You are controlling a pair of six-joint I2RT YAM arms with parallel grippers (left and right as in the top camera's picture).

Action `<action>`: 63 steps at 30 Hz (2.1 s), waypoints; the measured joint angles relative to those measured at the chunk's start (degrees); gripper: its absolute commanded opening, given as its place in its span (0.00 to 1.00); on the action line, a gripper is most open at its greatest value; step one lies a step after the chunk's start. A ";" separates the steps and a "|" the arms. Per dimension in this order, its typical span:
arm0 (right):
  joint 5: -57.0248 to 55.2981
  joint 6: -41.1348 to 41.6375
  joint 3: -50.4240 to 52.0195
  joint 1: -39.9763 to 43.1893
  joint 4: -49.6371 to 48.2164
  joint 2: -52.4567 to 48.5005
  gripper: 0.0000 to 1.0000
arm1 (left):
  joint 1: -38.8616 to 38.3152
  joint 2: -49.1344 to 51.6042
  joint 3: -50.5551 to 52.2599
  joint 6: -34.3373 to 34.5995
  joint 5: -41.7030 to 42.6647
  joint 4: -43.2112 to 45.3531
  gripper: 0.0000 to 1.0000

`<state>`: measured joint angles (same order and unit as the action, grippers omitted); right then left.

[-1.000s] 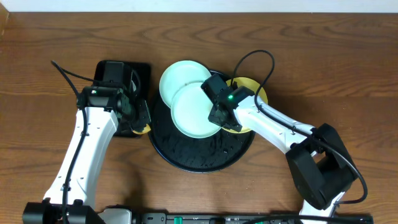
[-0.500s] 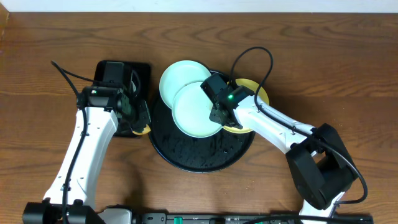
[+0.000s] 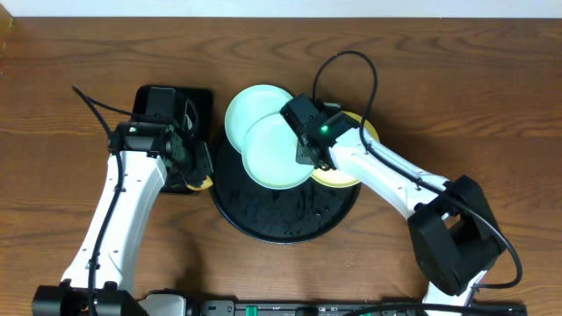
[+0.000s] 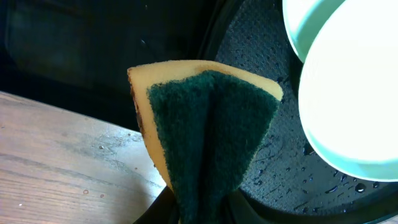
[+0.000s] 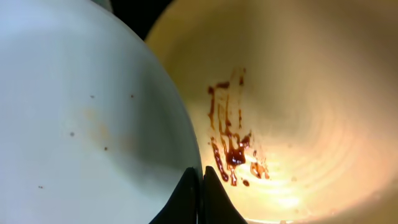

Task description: Clean dirty plates on tray and stack at the side

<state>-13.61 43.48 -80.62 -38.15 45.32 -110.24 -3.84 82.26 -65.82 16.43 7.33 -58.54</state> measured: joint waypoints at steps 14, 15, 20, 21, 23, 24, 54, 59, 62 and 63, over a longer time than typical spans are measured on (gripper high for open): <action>-3.39 -4.26 -4.31 0.00 1.55 0.00 0.02 | 0.00 0.00 0.00 0.00 0.00 0.00 0.17; -4.02 -4.90 -5.07 0.00 1.90 0.00 0.02 | 0.00 0.00 0.00 0.00 0.02 0.00 0.17; -6.36 -7.39 -8.68 0.00 3.56 0.00 0.02 | 0.00 0.00 0.00 0.00 0.00 0.02 0.17; -6.78 -8.09 -9.53 0.00 3.78 0.00 0.02 | 0.00 0.00 0.00 0.00 0.02 0.04 0.17; -7.45 -9.40 -10.88 -0.02 4.15 0.00 0.02 | 0.00 0.00 0.00 0.00 0.00 0.09 0.17; -7.85 -10.12 -11.58 -0.02 4.24 0.00 0.02 | 0.00 0.00 0.00 0.00 0.00 0.24 0.17; -6.99 -16.09 -15.61 -2.58 11.39 0.02 0.01 | 0.00 0.00 0.00 0.00 -0.13 2.01 0.17; -2.10 -13.51 -15.65 -2.58 16.83 0.02 0.01 | 0.00 0.00 0.00 0.00 -0.79 2.01 0.17; 0.35 -11.63 -15.41 -2.62 18.60 0.02 0.01 | 0.00 0.00 0.00 0.00 -1.11 1.99 0.17; 0.96 -10.93 -15.08 -2.67 18.67 0.02 0.01 | 0.00 0.00 0.00 0.00 -1.25 1.99 0.17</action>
<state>-12.64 32.56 -95.70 -40.82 63.99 -110.21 -3.84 82.26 -65.82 16.43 6.09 -56.55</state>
